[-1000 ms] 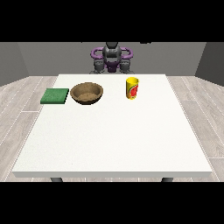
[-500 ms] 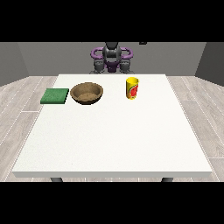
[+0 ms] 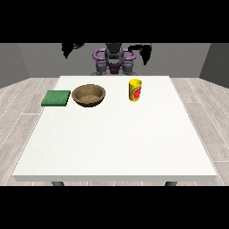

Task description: Pick the cup and pour the ball into the bowl, then pick the bowl and place it on the pad

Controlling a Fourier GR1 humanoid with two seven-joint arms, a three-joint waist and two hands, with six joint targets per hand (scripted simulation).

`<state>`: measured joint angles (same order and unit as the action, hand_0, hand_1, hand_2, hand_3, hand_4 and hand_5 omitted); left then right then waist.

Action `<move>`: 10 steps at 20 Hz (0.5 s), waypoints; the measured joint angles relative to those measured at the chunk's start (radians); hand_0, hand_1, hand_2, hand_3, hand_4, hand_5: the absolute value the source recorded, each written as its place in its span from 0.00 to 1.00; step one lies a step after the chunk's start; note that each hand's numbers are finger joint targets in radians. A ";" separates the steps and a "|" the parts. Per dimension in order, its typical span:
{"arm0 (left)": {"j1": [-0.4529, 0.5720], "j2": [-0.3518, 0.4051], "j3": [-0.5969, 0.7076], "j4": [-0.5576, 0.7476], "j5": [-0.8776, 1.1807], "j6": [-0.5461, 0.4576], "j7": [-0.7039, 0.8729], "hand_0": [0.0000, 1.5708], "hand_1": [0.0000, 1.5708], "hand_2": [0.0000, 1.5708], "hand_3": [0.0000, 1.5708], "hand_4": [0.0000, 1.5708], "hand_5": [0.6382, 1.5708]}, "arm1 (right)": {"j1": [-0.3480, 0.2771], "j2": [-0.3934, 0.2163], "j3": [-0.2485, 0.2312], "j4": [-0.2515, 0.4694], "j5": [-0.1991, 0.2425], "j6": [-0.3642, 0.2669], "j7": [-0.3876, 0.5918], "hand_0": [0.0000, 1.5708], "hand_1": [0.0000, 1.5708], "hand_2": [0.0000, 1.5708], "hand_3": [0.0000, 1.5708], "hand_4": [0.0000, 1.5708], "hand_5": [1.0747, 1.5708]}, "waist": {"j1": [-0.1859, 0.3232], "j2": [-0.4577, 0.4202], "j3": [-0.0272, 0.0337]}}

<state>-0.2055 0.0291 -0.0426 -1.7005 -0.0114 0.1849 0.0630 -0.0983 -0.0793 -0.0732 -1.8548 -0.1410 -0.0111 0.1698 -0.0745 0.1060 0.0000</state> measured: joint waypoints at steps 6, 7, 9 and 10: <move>-0.030 0.020 0.065 0.186 0.016 -0.043 -0.221 0.00 0.00 0.00 0.00 0.16 0.90 | -0.027 -0.039 -0.055 0.045 -0.045 0.064 -0.097 0.00 0.00 0.00 0.00 0.43 0.97 | -0.029 0.107 -0.0001; -0.026 0.023 0.072 0.226 0.022 -0.058 -0.255 0.00 0.00 0.00 0.00 0.12 0.89 | -0.025 -0.041 -0.061 0.050 -0.050 0.067 -0.101 0.00 0.00 0.00 0.00 0.43 0.98 | -0.029 0.107 -0.0004; -0.040 0.020 0.075 0.298 0.015 -0.064 -0.293 0.00 0.00 0.00 0.00 0.00 0.87 | -0.031 -0.051 -0.080 0.085 -0.059 0.080 -0.120 0.00 0.00 0.00 0.00 0.42 0.98 | -0.027 0.102 -0.0004; -0.054 0.022 0.087 0.340 0.017 -0.067 -0.314 0.00 0.00 0.00 0.00 0.00 0.86 | -0.036 -0.055 -0.086 0.090 -0.065 0.084 -0.121 0.00 0.00 0.00 0.00 0.42 0.97 | -0.032 0.105 -0.0002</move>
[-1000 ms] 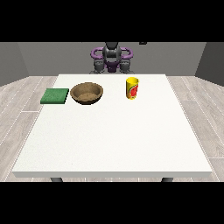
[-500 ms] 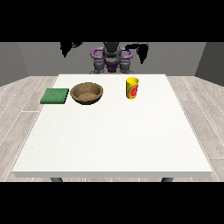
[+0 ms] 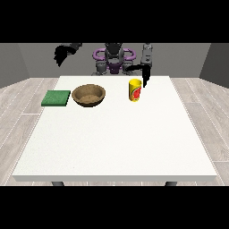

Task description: Pick the cup and pour the ball into the bowl, then pick the bowl and place it on the pad

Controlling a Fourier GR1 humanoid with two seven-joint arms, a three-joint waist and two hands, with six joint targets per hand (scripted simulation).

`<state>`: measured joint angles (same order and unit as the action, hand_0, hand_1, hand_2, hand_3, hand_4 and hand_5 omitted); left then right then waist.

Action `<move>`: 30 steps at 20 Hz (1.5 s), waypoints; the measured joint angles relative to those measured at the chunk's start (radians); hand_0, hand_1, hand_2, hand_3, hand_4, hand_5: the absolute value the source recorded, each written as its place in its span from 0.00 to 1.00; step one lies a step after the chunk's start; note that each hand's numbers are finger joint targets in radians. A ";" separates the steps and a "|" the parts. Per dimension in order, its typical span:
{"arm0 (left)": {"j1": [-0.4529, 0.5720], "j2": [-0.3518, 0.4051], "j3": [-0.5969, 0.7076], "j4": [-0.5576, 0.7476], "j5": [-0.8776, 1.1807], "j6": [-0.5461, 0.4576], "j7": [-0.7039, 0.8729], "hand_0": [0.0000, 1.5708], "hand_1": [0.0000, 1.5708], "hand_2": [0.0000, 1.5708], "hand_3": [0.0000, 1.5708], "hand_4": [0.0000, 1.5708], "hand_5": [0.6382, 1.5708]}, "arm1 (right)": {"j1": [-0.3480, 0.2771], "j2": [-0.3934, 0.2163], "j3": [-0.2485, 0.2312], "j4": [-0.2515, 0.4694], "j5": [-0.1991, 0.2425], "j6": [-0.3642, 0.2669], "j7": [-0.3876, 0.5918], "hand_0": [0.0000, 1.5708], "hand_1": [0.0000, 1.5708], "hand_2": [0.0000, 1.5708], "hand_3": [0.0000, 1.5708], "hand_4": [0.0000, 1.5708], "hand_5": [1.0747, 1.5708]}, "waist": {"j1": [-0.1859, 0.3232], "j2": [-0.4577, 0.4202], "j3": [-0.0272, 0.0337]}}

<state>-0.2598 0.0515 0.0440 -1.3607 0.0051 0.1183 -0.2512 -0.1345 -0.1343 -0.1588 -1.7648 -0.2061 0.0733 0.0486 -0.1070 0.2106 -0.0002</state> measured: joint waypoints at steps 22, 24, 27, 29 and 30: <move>-0.195 0.049 0.148 0.638 -0.030 0.081 -0.445 0.81 0.81 1.00 1.00 0.86 0.89 | -0.059 -0.147 -0.132 0.114 -0.155 0.167 -0.021 0.00 0.00 0.00 0.11 0.41 0.99 | -0.094 0.047 0.0026; -0.205 0.054 0.160 0.660 -0.039 0.123 -0.468 0.82 0.82 1.00 1.00 0.88 0.87 | -0.056 -0.161 -0.149 0.116 -0.176 0.183 -0.014 0.00 0.00 0.00 0.11 0.41 0.99 | -0.104 0.047 0.0046; -0.220 0.051 0.147 0.685 -0.066 0.169 -0.455 0.82 0.82 1.00 1.00 0.90 0.83 | -0.050 -0.181 -0.179 0.157 -0.193 0.202 -0.022 0.00 0.00 0.00 0.12 0.40 0.99 | -0.093 0.022 0.0048; -0.230 0.036 0.117 0.694 -0.103 0.212 -0.408 0.81 0.81 1.00 1.00 0.89 0.85 | -0.048 -0.202 -0.198 0.190 -0.212 0.215 0.000 0.00 0.00 0.00 0.19 0.40 0.99 | -0.087 -0.020 0.0032; -0.238 0.030 0.100 0.694 -0.124 0.235 -0.379 0.81 0.81 1.00 1.00 0.90 0.85 | -0.045 -0.208 -0.202 0.207 -0.214 0.217 0.010 0.00 0.00 0.00 0.20 0.41 0.99 | -0.082 -0.044 0.0027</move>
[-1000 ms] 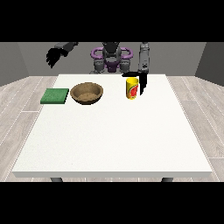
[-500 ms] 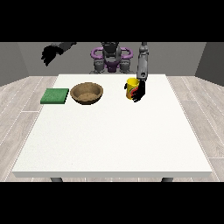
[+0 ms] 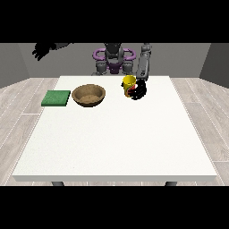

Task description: Pick the cup and pour the ball into the bowl, then pick the bowl and place it on the pad

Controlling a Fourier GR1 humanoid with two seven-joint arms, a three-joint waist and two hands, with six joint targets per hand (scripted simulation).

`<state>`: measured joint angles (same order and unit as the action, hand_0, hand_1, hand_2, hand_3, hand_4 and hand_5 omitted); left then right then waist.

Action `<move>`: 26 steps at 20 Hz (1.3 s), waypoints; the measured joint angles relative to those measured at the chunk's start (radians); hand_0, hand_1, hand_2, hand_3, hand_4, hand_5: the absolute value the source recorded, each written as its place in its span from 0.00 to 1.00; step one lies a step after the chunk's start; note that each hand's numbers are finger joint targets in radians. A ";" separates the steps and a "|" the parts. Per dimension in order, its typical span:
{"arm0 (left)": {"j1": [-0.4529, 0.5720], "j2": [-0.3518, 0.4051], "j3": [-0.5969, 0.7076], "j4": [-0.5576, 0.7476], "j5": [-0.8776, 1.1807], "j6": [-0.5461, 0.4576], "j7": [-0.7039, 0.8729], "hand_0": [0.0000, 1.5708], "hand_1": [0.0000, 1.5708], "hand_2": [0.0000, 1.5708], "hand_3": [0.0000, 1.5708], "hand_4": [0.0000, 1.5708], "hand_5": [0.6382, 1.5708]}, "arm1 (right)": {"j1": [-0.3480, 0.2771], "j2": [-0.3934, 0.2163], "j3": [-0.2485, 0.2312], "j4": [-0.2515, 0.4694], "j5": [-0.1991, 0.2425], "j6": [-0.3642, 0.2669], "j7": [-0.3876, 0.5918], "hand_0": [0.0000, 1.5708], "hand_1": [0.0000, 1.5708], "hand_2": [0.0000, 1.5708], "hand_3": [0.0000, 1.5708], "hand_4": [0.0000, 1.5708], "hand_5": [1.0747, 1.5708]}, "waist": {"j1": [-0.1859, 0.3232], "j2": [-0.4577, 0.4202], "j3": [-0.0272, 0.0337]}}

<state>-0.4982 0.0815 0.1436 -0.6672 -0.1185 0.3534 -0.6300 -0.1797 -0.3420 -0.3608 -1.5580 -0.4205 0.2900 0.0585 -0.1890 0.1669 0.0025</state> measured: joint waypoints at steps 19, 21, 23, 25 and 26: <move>-0.326 -0.060 -0.507 0.195 -0.759 0.284 0.785 0.87 0.87 1.00 1.00 0.94 0.96 | -0.001 -0.059 -0.052 0.320 0.006 0.086 -0.046 0.00 0.00 0.00 0.00 0.44 0.97 | 0.068 -0.199 0.0004; -0.366 -0.068 -0.551 0.206 -0.810 0.244 0.869 0.83 0.83 1.00 1.00 0.94 0.95 | -0.006 -0.063 -0.051 0.348 0.006 0.094 -0.047 0.00 0.00 0.00 0.11 0.45 0.98 | 0.064 -0.215 0.0000; -0.398 -0.073 -0.598 0.215 -0.861 0.212 0.948 0.86 0.86 1.00 1.00 0.87 0.99 | -0.026 -0.064 -0.043 0.359 0.004 0.097 -0.032 0.00 0.00 0.00 0.08 0.44 0.97 | 0.051 -0.223 -0.0002; -0.440 -0.076 -0.644 0.225 -0.918 0.178 1.032 0.93 0.93 1.00 1.00 0.80 0.98 | -0.038 -0.063 -0.037 0.375 0.010 0.102 -0.039 0.00 0.00 0.00 0.11 0.44 0.97 | 0.040 -0.222 -0.0005; -0.462 -0.078 -0.667 0.233 -0.950 0.160 1.060 0.95 0.95 1.00 1.00 0.76 0.99 | -0.043 -0.072 -0.044 0.389 0.010 0.106 -0.047 0.00 0.00 0.00 0.16 0.44 0.97 | 0.045 -0.219 -0.0004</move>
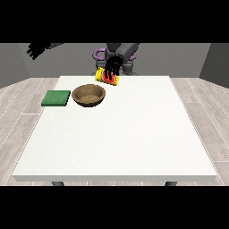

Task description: Pick the cup and pour the ball into the bowl, then pick the bowl and place it on the pad

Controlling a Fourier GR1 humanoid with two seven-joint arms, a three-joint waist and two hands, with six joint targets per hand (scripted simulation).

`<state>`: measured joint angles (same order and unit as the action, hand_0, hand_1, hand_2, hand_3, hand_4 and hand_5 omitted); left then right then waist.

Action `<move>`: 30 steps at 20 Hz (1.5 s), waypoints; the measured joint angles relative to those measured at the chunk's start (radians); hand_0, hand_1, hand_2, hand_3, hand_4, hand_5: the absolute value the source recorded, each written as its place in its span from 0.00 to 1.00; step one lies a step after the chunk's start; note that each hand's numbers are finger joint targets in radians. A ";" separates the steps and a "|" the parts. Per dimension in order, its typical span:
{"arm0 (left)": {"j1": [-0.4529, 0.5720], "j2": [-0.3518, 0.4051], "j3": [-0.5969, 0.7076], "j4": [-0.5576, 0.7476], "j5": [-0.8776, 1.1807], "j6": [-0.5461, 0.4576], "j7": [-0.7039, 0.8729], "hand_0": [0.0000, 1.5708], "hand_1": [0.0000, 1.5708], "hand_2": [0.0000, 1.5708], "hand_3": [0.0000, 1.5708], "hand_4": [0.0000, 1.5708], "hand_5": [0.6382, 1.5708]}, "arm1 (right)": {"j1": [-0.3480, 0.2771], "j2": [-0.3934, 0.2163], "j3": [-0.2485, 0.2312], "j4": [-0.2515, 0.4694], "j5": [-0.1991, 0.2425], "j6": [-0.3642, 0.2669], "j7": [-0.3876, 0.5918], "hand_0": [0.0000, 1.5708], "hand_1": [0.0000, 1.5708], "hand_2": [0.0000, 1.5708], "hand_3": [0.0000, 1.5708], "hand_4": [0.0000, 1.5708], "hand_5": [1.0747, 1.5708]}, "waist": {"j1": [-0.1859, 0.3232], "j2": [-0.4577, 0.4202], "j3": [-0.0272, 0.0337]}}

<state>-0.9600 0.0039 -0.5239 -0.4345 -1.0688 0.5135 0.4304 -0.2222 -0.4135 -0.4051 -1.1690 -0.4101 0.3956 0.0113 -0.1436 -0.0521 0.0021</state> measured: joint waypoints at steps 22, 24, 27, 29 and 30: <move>0.001 0.055 -0.130 -0.305 -0.096 -0.330 0.136 0.66 0.66 0.96 0.73 0.84 0.99 | -0.057 0.030 0.021 0.080 0.053 -0.085 -0.012 0.00 0.00 0.00 0.11 0.47 0.96 | 0.072 -0.053 -0.0033; 0.028 0.077 -0.046 -0.361 -0.005 -0.276 0.086 0.51 0.51 0.76 0.56 0.83 0.98 | -0.051 0.022 0.006 0.086 0.054 -0.100 -0.015 0.00 0.00 0.00 0.07 0.48 0.97 | 0.114 -0.053 -0.0050; 0.048 0.106 0.106 -0.448 0.163 -0.219 0.010 0.00 0.00 0.00 0.00 0.75 0.98 | -0.044 0.026 -0.003 0.087 0.061 -0.129 -0.018 0.00 0.00 0.00 0.00 0.50 0.97 | 0.165 -0.053 -0.0093; 0.057 0.110 0.213 -0.508 0.291 -0.203 -0.034 0.00 0.00 0.00 0.00 0.73 1.00 | -0.041 0.028 -0.006 0.090 0.067 -0.146 -0.021 0.00 0.00 0.00 0.00 0.50 0.97 | 0.198 -0.049 -0.0120; 0.059 0.111 0.265 -0.536 0.357 -0.203 -0.057 0.00 0.00 0.00 0.00 0.71 1.00 | -0.041 0.032 -0.008 0.092 0.070 -0.156 -0.025 0.00 0.00 0.00 0.00 0.50 0.97 | 0.214 -0.039 -0.0130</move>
<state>-0.9008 0.1146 -0.2586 -0.9700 -0.7119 0.3109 0.3734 -0.2636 -0.3812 -0.4129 -1.0771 -0.3398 0.2397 -0.0142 0.0702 -0.0911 -0.0109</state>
